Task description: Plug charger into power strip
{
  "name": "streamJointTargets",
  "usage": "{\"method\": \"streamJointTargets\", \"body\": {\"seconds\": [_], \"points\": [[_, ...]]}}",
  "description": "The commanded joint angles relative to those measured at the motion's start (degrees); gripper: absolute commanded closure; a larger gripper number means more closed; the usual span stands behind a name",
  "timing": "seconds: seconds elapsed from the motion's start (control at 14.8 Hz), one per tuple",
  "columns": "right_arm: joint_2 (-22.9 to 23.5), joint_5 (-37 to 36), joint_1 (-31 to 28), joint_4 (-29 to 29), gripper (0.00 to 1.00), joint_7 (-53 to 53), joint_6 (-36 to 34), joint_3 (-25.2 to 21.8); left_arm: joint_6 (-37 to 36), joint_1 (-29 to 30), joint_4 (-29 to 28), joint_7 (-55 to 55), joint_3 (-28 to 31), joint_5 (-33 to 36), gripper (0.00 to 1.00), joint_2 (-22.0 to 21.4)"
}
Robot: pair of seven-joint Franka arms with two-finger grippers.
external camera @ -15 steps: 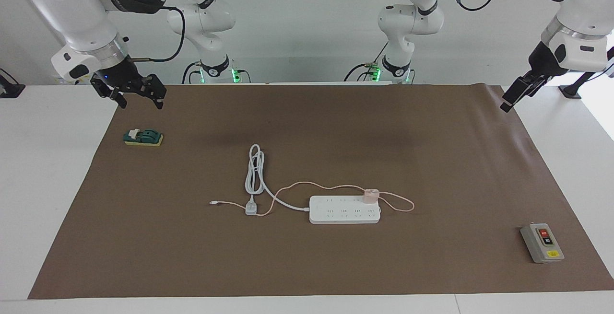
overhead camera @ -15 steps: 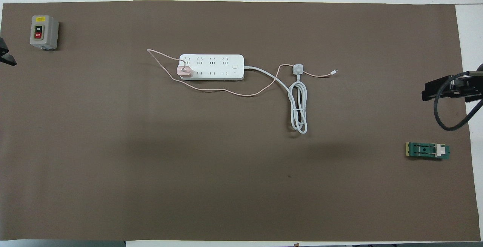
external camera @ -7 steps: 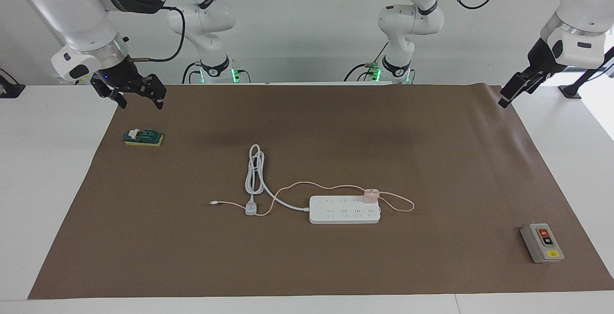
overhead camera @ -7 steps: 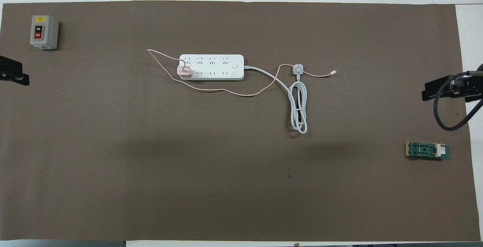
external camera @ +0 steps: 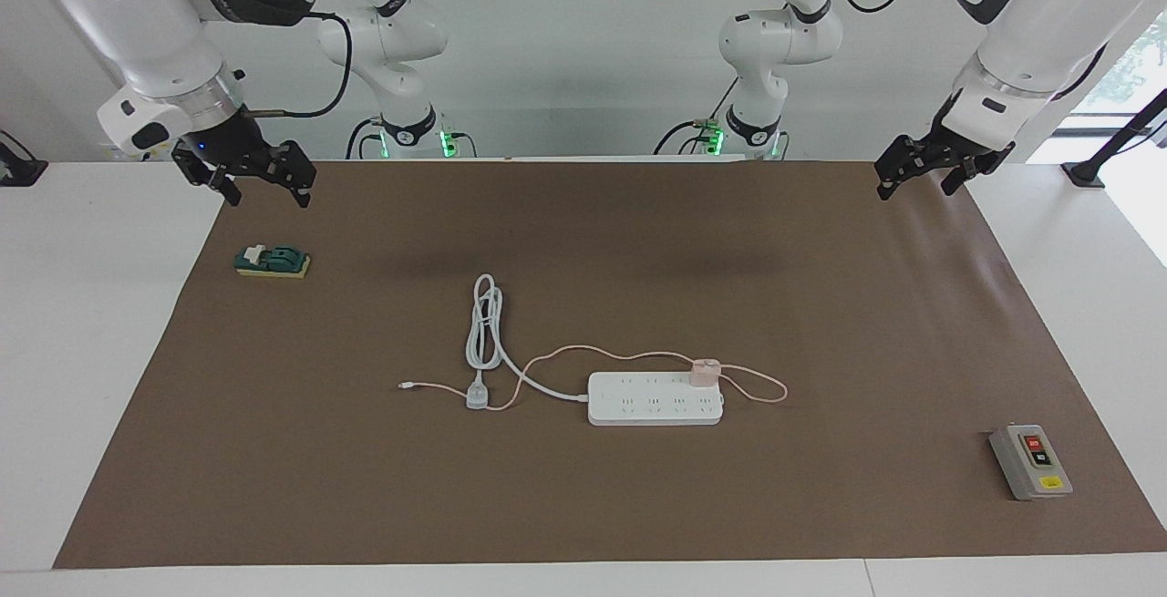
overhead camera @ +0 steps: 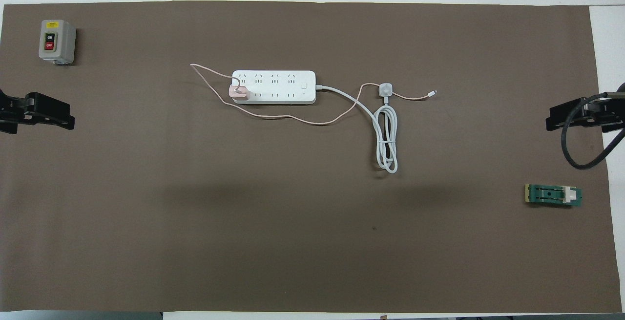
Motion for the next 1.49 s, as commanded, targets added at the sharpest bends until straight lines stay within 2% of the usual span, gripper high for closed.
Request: {"method": "streamJointTargets", "body": {"seconds": [0.0,0.34,0.81,1.42], "points": [[-0.5,0.4,-0.8,-0.1,0.0,-1.2,-0.9,0.6,1.8,-0.4,-3.0,1.3,-0.9,0.4,0.0,-2.4],[-0.5,0.4,-0.8,-0.1,0.0,-1.2,-1.0,0.6,2.9,-0.4,-3.2,4.7,-1.9,-0.1,0.0,-2.4],[-0.5,0.4,-0.8,-0.1,0.0,-1.2,-0.9,0.6,6.0,-0.2,-2.8,0.1,-1.9,-2.8,0.0,-2.3],[-0.5,0.4,-0.8,-0.1,0.0,-1.2,-0.9,0.6,0.4,-0.4,-2.1,0.1,-1.8,-0.3,0.0,-2.1]]}}
